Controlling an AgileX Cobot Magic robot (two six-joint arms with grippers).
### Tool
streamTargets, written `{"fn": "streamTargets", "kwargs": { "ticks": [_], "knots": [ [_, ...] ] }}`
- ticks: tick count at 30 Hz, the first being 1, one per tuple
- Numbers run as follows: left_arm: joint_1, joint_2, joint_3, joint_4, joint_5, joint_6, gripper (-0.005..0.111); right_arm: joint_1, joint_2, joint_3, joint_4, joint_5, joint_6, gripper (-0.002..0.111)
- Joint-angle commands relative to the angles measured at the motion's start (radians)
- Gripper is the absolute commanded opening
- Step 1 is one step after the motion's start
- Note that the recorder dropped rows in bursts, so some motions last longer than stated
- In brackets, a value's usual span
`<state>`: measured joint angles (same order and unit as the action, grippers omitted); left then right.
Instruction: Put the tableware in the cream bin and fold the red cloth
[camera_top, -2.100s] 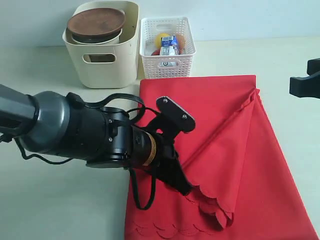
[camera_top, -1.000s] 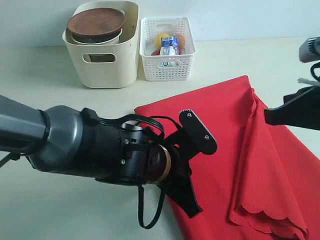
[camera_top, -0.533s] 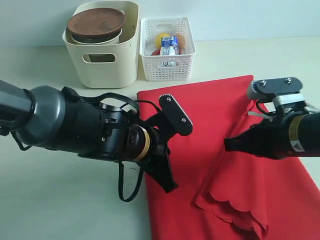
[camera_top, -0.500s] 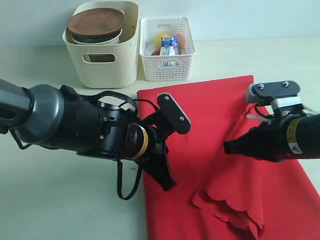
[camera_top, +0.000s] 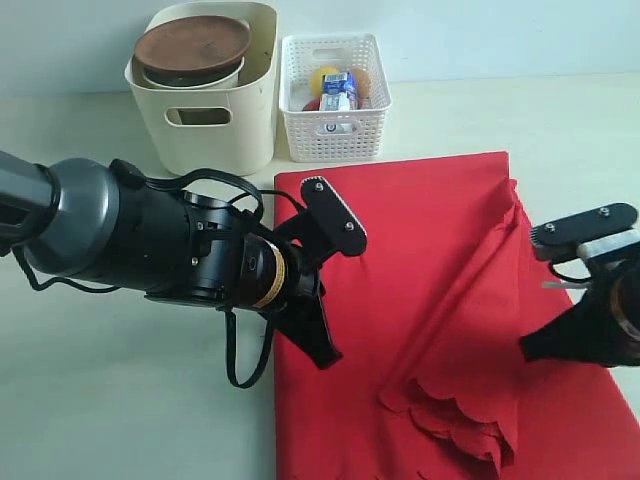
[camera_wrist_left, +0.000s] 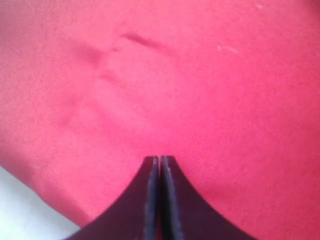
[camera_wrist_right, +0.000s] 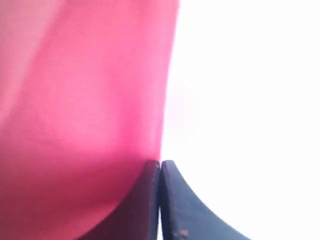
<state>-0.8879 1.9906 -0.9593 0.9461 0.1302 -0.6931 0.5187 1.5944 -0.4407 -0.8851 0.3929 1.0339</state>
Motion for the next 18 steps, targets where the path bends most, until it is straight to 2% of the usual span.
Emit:
{"fn": "streamTargets", "kwargs": {
  "ticks": [1, 6, 9, 12, 18],
  "knots": [
    [0.007, 0.011, 0.017, -0.008, 0.046, 0.004, 0.004, -0.007, -0.097, 0.005, -0.038, -0.04, 0.049, 0.0],
    [0.007, 0.011, 0.017, -0.008, 0.046, 0.004, 0.004, -0.007, -0.212, -0.011, -0.038, -0.383, 0.049, 0.0],
    [0.007, 0.011, 0.017, -0.014, 0.032, 0.004, 0.004, -0.007, -0.205, -0.059, -0.076, -0.596, 0.047, 0.0],
    [0.007, 0.011, 0.017, -0.027, 0.032, 0.004, 0.004, -0.007, -0.069, -0.09, -0.194, -0.627, 0.143, 0.0],
    [0.007, 0.011, 0.017, -0.026, 0.007, 0.004, 0.004, -0.007, 0.161, -0.148, -0.235, -0.651, 0.143, 0.0]
  ]
}}
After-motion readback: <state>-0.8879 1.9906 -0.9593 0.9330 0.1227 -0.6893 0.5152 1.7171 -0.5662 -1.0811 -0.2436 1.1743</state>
